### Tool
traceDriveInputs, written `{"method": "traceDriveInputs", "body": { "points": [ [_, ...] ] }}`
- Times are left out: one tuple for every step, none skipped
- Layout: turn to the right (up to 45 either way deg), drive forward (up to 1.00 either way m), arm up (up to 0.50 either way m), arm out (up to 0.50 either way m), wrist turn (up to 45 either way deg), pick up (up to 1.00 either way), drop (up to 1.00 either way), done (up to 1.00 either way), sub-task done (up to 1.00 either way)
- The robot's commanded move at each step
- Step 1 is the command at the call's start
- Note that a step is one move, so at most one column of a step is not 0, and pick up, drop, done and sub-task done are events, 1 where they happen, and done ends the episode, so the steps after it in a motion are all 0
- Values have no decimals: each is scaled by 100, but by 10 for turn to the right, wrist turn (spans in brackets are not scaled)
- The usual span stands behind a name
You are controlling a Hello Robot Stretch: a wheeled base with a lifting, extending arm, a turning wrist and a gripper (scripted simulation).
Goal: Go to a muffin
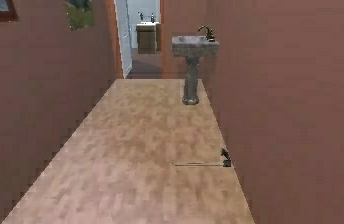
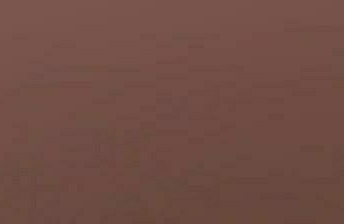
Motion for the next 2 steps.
{"method": "traceDriveInputs", "body": {
  "points": [
    [0, 45, 0, 0, 0, 0, 0, 0, 0],
    [-150, 0, 0, 0, 0, 0, 0, 0, 0]
  ]
}}
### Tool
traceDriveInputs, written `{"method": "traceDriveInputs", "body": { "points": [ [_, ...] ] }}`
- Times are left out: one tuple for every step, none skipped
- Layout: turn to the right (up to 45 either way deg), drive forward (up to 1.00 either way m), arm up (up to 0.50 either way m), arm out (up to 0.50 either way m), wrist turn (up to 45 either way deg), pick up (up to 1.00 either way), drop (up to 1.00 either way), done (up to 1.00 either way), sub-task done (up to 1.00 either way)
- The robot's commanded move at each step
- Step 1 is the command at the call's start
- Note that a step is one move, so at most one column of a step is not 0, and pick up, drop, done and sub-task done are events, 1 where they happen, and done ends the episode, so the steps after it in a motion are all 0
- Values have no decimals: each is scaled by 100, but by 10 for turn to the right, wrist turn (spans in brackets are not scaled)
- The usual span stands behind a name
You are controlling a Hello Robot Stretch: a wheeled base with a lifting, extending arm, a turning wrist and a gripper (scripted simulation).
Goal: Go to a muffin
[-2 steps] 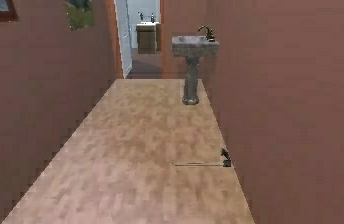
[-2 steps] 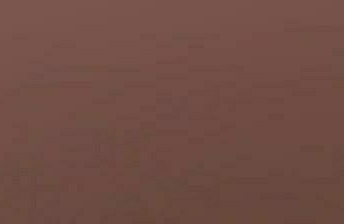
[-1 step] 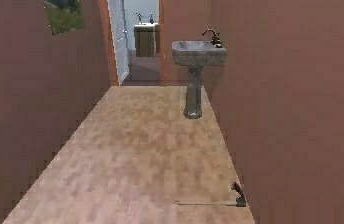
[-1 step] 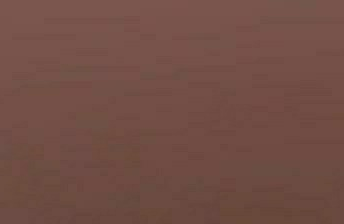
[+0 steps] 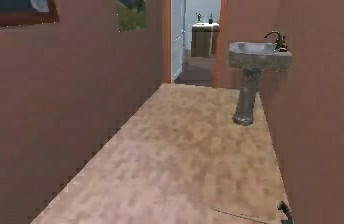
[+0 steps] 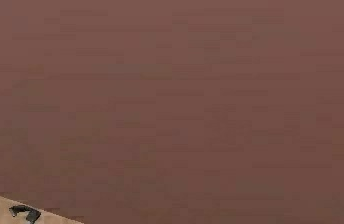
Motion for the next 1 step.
{"method": "traceDriveInputs", "body": {
  "points": [
    [0, 100, 0, 0, 0, 0, 0, 0, 0]
  ]
}}
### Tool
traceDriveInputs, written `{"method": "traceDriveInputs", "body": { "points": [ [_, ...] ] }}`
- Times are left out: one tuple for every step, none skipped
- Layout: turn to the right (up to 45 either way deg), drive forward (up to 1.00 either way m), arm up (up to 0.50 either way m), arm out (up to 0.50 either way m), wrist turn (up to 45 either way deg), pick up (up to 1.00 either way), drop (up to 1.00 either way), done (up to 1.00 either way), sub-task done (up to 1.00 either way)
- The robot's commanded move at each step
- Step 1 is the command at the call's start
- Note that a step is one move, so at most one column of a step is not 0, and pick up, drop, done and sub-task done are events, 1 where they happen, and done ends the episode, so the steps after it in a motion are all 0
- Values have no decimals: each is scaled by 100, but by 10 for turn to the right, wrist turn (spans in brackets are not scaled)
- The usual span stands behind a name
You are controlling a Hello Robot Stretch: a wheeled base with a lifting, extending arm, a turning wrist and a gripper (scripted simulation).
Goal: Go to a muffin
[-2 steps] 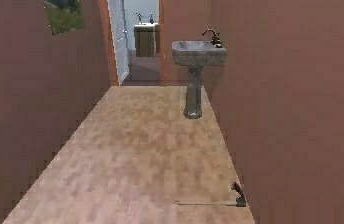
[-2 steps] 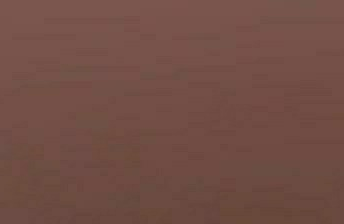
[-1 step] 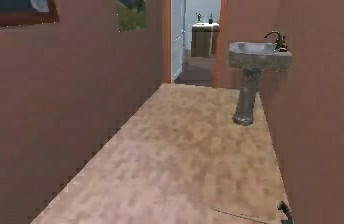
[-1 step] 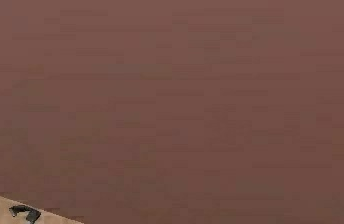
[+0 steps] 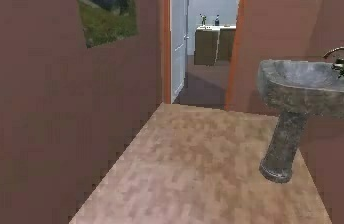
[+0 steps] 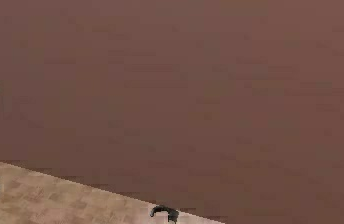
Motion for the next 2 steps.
{"method": "traceDriveInputs", "body": {
  "points": [
    [0, 10, 0, 0, 0, 0, 0, 0, 0],
    [90, 0, 0, 0, 0, 0, 0, 0, 0]
  ]
}}
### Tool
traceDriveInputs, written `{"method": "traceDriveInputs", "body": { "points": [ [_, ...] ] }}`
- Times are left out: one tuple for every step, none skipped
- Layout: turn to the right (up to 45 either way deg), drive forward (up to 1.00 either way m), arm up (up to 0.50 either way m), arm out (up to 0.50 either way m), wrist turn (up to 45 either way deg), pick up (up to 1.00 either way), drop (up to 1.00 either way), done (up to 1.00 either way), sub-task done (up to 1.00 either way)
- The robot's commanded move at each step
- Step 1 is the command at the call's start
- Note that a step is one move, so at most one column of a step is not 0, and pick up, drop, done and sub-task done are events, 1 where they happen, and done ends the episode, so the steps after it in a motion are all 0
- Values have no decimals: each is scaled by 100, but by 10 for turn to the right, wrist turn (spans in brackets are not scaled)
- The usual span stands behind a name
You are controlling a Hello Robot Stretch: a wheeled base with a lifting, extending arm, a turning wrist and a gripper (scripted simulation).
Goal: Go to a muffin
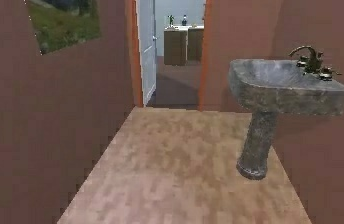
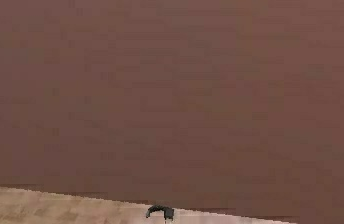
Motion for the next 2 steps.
{"method": "traceDriveInputs", "body": {
  "points": [
    [0, 100, 0, 0, 0, 0, 0, 0, 0],
    [0, 100, 0, 0, 0, 0, 0, 0, 0]
  ]
}}
